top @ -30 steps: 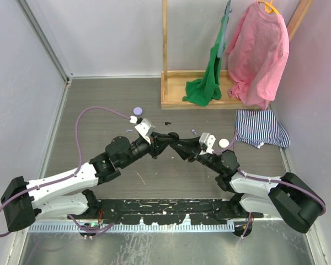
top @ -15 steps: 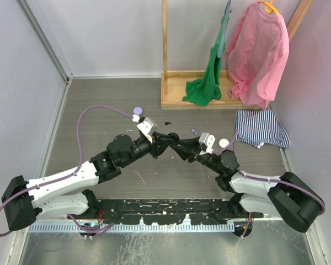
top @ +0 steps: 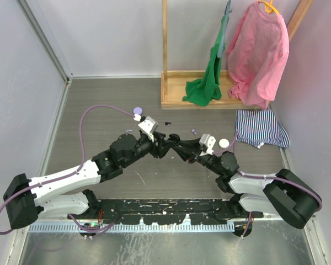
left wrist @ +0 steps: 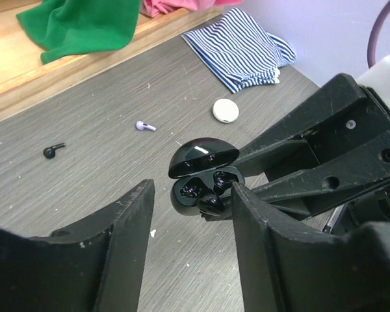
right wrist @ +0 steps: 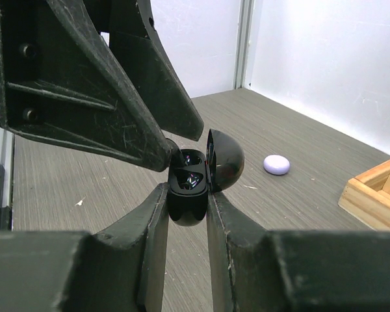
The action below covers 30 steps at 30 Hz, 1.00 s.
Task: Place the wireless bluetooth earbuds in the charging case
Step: Place the earbud in the charging case.
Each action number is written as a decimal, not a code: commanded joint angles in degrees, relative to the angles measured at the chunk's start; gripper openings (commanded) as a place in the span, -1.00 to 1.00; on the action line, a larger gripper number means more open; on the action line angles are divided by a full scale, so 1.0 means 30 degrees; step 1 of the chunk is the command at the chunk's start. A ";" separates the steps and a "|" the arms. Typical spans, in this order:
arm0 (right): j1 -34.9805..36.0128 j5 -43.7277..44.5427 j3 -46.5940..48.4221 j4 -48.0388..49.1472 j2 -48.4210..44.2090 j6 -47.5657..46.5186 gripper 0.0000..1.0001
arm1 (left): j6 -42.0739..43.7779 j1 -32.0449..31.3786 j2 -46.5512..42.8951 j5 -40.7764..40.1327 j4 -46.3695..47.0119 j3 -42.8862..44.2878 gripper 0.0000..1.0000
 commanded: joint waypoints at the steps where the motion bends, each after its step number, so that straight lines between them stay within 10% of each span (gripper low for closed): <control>1: 0.0007 0.0524 -0.0348 0.2589 0.0248 0.0110 -0.88 | -0.0696 0.0011 -0.0793 -0.1387 0.0252 0.0742 0.12; 30: 0.0021 0.1136 -0.0773 0.3371 0.0766 0.0307 -0.88 | -0.1493 -0.0014 0.0698 -0.2148 -0.1977 0.1675 0.29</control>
